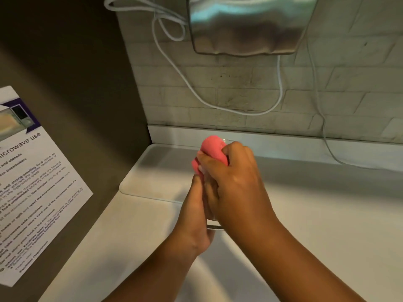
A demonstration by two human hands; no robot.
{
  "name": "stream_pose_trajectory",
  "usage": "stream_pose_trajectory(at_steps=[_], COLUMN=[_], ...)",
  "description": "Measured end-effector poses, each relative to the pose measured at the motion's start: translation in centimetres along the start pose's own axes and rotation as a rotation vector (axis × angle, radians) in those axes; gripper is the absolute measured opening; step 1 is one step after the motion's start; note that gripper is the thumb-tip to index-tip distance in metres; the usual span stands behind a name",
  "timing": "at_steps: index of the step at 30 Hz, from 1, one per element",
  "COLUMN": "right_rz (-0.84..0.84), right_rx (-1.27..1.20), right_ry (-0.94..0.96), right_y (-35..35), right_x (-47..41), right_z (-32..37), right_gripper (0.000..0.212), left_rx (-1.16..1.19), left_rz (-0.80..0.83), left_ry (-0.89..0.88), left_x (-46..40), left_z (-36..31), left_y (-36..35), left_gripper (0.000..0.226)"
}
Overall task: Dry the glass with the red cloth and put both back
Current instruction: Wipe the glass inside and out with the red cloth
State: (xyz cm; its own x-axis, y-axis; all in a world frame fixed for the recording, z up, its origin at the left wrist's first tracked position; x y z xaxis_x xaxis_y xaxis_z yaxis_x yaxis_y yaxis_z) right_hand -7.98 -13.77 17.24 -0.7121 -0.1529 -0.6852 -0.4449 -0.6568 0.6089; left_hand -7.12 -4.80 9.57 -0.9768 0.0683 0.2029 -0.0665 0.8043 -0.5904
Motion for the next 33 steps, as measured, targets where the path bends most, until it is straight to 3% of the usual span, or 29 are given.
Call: stream_pose_trajectory(at_steps=[5,11,16,20,27,33], right_rz=[-0.232,-0.257,-0.137,-0.025,-0.214,-0.178], right_rx=[-0.107,-0.202,-0.254,-0.157,-0.255,-0.426], right_ry=[-0.127,-0.19,-0.115,0.027,-0.177,-0.376], right_y=[0.2,-0.3,-0.7,-1.0,-1.2,-1.9], right_x=[-2.3,0.9,3.4,2.0,-2.2,-0.1], right_z=[-2.3,-2.6,-1.6,-1.8,-4.3,-5.3], right_gripper=[0.029,0.032,0.032,0.031,0.03,0.031], left_rx=[-0.057,0.004,-0.029,-0.1,-0.005,0.065], left_rz=[-0.103,-0.174,-0.216,-0.137,-0.141,-0.17], left_ry=[-0.078,-0.063,-0.009,0.018,-0.049,-0.079], left_x=[0.8,-0.1,-0.4,-0.1,-0.2,-0.8], left_z=[0.0,-0.9,-0.9,-0.4,-0.2,-1.4], left_y=[-0.8,-0.4,0.5,0.1,-0.6,0.1], left_gripper=[0.078,0.072,0.082,0.066,0.071,0.062])
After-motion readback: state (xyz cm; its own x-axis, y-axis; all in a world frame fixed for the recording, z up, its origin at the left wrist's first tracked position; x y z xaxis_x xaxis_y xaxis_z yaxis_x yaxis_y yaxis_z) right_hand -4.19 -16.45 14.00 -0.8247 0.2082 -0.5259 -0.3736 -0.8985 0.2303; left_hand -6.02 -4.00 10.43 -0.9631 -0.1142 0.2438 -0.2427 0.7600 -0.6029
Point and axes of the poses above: each hand's wrist, its own x-axis away from the middle knuckle, its own y-axis out of the back of the hand, z = x × y, the point moved 1 cm from there along -x, towards the middle knuckle, and after that the axes turned 6 degrees about -z, right-handed, at the moved point
